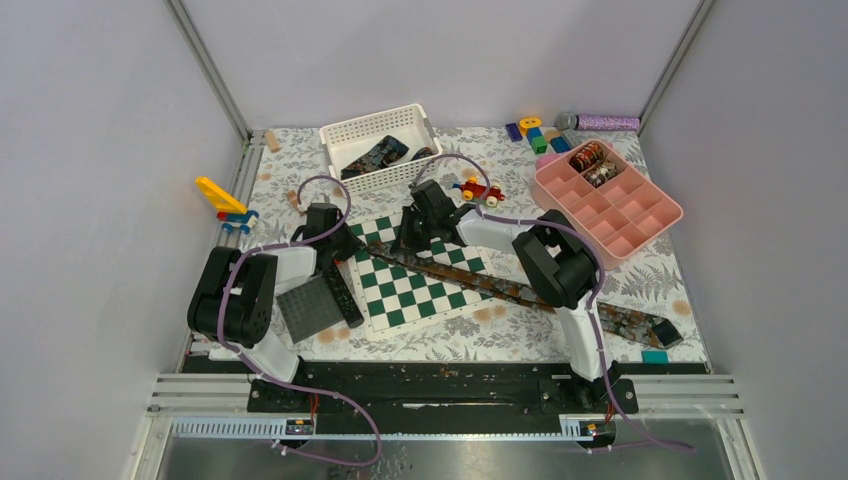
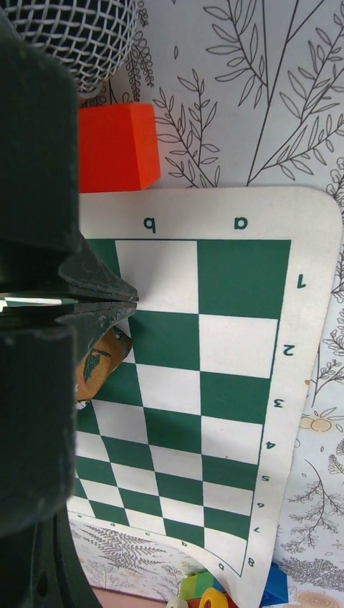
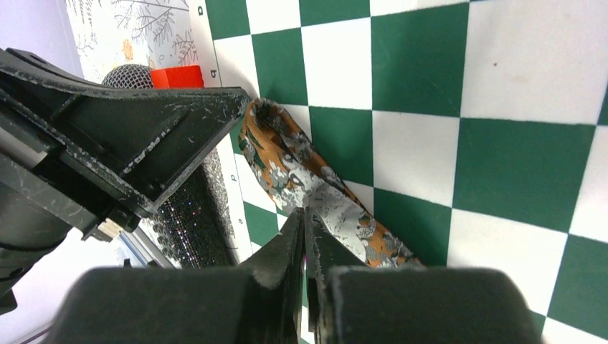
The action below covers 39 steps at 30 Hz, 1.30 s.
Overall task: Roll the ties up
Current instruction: Roll the tie at the center of the board.
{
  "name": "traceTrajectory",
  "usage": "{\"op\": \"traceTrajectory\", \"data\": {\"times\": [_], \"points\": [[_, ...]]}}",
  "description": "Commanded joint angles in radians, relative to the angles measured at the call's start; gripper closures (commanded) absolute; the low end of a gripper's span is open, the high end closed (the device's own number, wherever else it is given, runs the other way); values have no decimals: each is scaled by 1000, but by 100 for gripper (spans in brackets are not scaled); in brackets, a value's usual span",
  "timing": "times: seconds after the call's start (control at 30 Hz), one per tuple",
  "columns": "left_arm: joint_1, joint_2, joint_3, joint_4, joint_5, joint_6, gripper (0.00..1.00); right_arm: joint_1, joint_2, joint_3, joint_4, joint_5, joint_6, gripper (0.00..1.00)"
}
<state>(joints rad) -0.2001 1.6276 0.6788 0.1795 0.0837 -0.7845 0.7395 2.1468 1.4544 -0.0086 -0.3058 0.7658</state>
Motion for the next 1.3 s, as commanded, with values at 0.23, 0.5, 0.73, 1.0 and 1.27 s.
{"op": "traceTrajectory", "data": {"times": [0.23, 0.5, 0.73, 1.0, 1.27], "points": [[-4, 14, 11, 39, 30, 14, 100, 9, 59, 70, -28, 24, 9, 100], [-3, 10, -24, 100, 73, 13, 100, 9, 79, 75, -41, 35, 6, 100], [-5, -19, -60, 162, 112, 10, 100, 10, 78, 73, -41, 36, 7, 100], [-3, -77, -76, 169, 114, 1, 100, 9, 78, 73, -45, 36, 5, 100], [-4, -94, -74, 197, 153, -23, 100, 9, 76, 70, -48, 40, 3, 100]]}}
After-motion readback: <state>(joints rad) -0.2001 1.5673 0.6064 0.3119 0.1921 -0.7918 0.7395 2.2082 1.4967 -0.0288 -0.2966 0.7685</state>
